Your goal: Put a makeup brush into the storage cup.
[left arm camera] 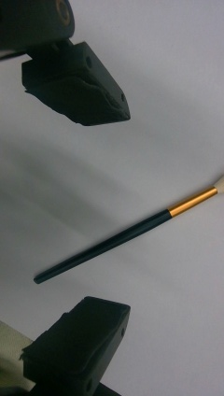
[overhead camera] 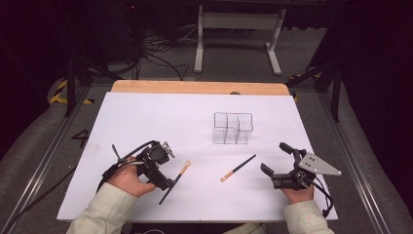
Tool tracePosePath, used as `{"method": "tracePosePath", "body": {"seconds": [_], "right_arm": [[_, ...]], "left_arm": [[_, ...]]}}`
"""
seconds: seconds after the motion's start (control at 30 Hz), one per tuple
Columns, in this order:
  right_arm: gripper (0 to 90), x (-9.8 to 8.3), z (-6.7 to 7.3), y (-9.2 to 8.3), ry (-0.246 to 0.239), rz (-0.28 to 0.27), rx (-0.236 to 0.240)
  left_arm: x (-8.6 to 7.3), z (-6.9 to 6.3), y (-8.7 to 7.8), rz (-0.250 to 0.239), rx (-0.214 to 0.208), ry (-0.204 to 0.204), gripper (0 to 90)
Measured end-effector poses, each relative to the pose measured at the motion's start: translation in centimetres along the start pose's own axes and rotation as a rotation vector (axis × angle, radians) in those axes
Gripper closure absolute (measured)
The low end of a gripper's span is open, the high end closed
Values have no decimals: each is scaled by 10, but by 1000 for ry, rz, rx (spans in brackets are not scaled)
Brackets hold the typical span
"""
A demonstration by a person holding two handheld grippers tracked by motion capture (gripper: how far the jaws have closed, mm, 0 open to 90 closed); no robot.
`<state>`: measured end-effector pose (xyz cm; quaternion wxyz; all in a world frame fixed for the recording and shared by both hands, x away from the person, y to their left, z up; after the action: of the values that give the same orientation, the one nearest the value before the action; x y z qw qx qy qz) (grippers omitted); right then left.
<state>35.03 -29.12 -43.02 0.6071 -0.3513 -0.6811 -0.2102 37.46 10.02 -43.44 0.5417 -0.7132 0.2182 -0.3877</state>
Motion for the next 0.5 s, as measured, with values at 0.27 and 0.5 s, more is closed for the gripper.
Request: {"method": "tracePosePath", "body": {"seconds": [0.27,0.5], "right_arm": [[8,1,1,0,-3,-21,-2],[8,2,1,0,5,-37,-14]], "left_arm": [[-1,2,11,25,-40,-13,128],[0,0,20,56,-38,-3,144]]}}
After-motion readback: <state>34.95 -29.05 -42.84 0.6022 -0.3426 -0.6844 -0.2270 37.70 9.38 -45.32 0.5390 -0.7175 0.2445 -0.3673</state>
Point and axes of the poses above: each handheld gripper's, and its own axes: y roughly forward along the jaws, x roughly out of its top, z roughly to its left, the point moved 4 cm from there along y, roughly forward along the jaws, and after that the axes turned 8 degrees about -y, right-handed, at the moved point
